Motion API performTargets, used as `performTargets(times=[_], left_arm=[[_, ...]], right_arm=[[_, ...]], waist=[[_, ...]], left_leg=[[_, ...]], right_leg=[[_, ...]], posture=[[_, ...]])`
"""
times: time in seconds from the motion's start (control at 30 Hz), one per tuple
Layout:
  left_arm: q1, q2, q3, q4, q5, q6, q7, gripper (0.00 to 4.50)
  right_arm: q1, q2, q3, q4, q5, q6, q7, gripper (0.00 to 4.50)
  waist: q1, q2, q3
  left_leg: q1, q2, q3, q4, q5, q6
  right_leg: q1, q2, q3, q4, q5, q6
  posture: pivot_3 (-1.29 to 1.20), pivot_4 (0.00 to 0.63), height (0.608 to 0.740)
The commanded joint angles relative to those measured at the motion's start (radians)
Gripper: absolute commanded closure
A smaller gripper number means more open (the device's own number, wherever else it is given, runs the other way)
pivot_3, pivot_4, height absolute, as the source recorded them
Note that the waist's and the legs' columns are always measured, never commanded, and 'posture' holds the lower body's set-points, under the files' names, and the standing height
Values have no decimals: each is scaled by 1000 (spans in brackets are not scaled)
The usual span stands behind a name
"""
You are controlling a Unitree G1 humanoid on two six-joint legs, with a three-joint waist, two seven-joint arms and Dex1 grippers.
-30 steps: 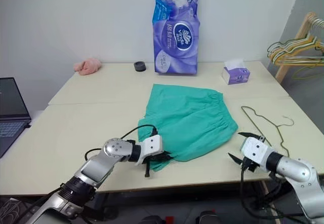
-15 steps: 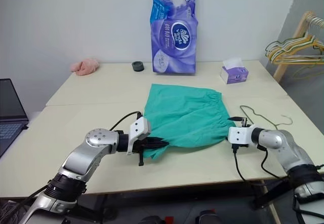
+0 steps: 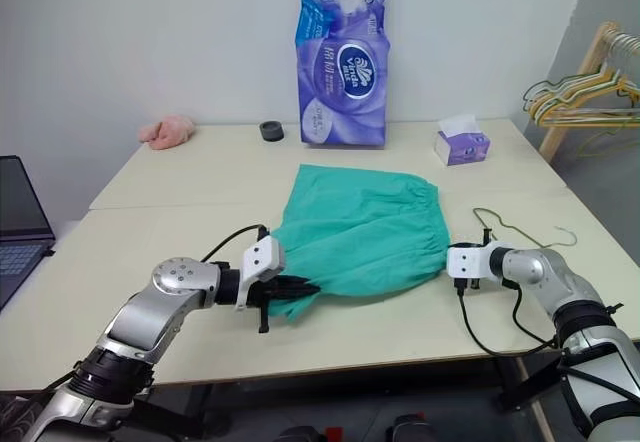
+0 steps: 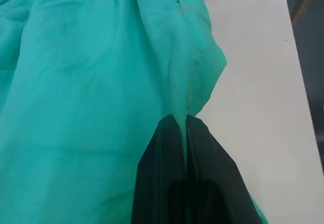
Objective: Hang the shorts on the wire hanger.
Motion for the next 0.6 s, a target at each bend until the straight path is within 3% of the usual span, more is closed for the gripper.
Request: performTargets(times=[0.03, 0.33, 0.6], left_arm=[[0, 19, 6, 0, 7, -24, -21, 4500], [124, 177, -64, -161, -72, 86, -235, 4500], [209, 266, -95, -298, -135, 165, -322, 4500]], right_arm=[[-4, -13, -22, -103, 55, -20, 43, 4495], [180, -111, -33, -513, 155, 46, 214, 4495], [424, -284, -94, -797, 291, 180, 362, 4495]], waist=[[-1, 0, 0], [0, 0, 0], [4, 0, 1]], left_leg=[[0, 0, 0, 0, 0, 0], [0, 0, -2, 0, -1, 0], [4, 0, 1, 0, -2, 2]], right_leg=[[0, 0, 0, 0, 0, 0], [0, -2, 0, 0, 0, 0], [3, -2, -1, 0, -5, 1]], posture=[[-29, 0, 740], [-47, 8, 740], [-70, 21, 740]])
